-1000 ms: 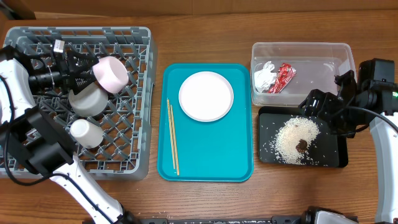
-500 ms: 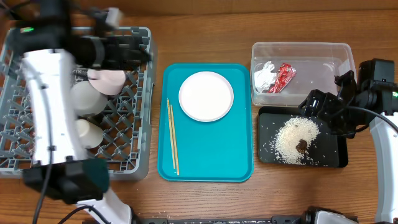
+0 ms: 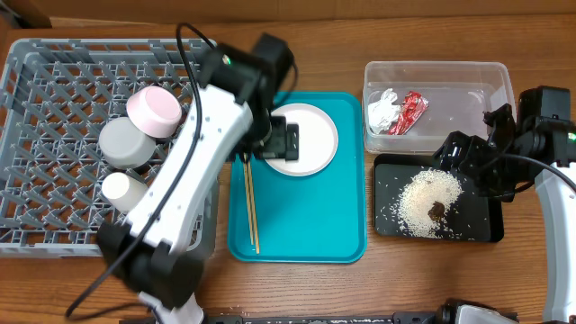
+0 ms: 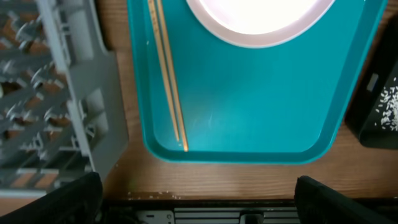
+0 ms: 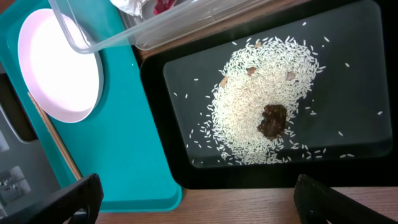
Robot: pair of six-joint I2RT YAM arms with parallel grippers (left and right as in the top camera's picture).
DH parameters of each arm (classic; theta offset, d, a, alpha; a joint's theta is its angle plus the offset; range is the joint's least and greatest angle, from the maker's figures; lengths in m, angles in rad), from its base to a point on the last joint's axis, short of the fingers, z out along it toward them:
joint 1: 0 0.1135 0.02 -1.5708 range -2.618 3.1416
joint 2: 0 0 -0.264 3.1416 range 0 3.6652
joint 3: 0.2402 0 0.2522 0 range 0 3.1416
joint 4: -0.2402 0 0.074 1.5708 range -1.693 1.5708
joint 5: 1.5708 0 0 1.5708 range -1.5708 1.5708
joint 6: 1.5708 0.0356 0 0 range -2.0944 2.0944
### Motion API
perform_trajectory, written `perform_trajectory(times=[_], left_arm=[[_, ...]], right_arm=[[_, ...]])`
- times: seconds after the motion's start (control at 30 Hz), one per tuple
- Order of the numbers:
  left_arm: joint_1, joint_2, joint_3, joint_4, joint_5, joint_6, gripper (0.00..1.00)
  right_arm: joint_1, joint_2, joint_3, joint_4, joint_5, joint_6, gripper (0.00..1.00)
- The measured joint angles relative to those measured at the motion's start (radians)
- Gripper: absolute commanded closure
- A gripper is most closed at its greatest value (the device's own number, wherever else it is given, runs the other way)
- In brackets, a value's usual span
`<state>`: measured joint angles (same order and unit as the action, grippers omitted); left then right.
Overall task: Sort waste into correct bins and load items into the dishwasher
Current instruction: 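Reach the left gripper to the chopsticks on the teal tray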
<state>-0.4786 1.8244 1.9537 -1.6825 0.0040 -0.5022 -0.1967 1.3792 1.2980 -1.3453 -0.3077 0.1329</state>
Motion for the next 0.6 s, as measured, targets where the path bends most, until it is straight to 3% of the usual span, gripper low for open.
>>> perform_trajectory(times=[0.1,0.33,0.6], left_arm=[[-0.045,-0.150,-0.091,0.021,-0.047,-0.064,0.00],[-0.058,-0.524,-0.411,0.267,-0.107,-0.140,0.00],[-0.058,-0.479,-0.784,0.601,-0.113,-0.150,0.02]], right_arm=[[0.000,0.000,0.000,0.001,0.000,0.001,0.00],[0.000,0.000,0.000,0.000,0.001,-0.002,0.00],[0.000,0.000,0.000,0.000,0.000,-0.002,0.00]])
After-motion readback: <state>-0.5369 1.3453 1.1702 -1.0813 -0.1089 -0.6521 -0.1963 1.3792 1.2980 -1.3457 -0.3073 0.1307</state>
